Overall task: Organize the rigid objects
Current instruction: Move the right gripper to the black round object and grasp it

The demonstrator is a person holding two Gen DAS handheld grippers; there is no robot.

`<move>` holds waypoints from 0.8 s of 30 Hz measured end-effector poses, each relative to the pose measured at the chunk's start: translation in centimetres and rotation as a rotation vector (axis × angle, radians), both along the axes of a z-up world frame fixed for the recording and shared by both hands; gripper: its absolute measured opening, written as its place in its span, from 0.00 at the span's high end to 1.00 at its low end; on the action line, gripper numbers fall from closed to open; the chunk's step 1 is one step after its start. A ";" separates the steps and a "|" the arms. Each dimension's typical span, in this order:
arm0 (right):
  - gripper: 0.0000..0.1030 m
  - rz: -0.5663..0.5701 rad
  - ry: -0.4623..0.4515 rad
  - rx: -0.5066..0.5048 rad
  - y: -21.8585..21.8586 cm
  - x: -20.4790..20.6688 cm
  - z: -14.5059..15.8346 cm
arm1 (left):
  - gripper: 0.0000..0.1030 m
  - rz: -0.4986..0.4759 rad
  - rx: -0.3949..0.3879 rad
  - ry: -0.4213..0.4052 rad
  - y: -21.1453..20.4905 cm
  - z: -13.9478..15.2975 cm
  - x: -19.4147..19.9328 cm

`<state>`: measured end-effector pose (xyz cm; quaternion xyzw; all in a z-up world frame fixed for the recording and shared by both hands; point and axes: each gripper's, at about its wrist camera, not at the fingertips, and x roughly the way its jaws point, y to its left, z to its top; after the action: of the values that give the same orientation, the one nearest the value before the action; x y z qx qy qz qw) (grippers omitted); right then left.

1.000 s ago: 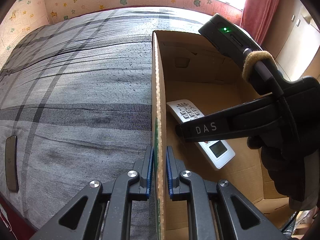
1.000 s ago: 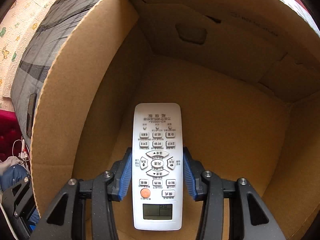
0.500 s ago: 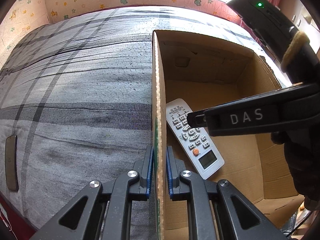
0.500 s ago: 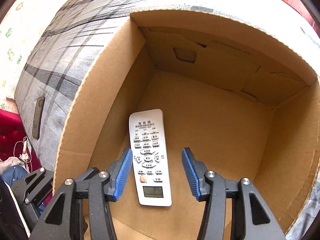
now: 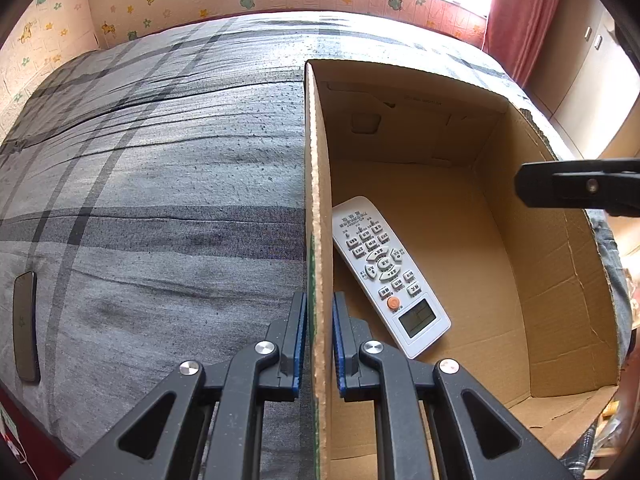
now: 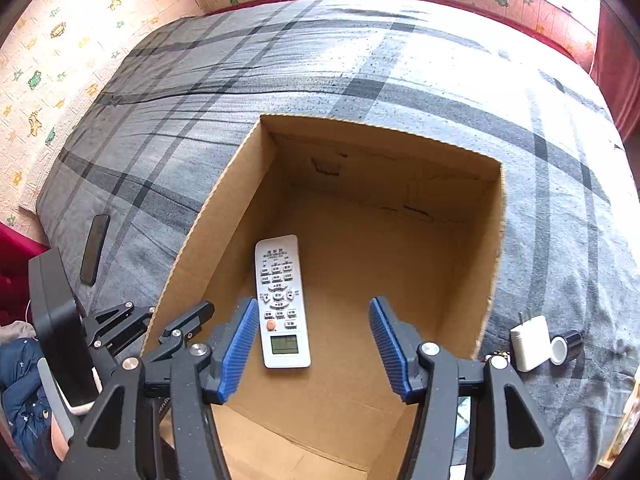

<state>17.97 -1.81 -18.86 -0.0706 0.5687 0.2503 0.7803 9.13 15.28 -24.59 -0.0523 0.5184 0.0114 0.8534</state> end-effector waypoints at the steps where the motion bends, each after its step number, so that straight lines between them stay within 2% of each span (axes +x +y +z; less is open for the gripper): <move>1: 0.32 -0.016 -0.020 -0.005 -0.1 -0.1 0.3 | 0.87 0.000 0.002 0.001 0.0 0.0 0.0; 3: 0.23 -0.043 -0.056 -0.013 -1.9 -0.1 1.4 | 0.87 0.000 0.008 0.001 -0.1 0.0 0.0; 7: 0.17 -0.101 -0.087 -0.012 -5.1 0.2 2.6 | 0.87 0.003 0.007 0.001 -0.1 0.0 0.0; 9: 0.11 -0.129 -0.085 0.003 -7.0 0.6 2.9 | 0.87 0.006 0.001 0.001 0.0 0.0 0.0; 11: 0.01 -0.160 -0.091 0.007 -8.9 1.2 2.9 | 0.87 0.006 0.000 0.002 0.0 0.0 0.0; 20: 0.00 -0.309 -0.116 -0.118 -16.7 4.0 0.6 | 0.87 0.005 0.002 0.001 0.1 0.0 0.0; 24: 0.00 -0.372 -0.068 -0.138 -19.8 5.3 -1.7 | 0.87 0.006 0.003 0.002 0.1 0.0 0.1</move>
<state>23.26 -21.61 -20.55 -0.0261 0.5610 0.0597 0.8252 9.18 15.36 -24.62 -0.0527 0.5189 0.0147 0.8531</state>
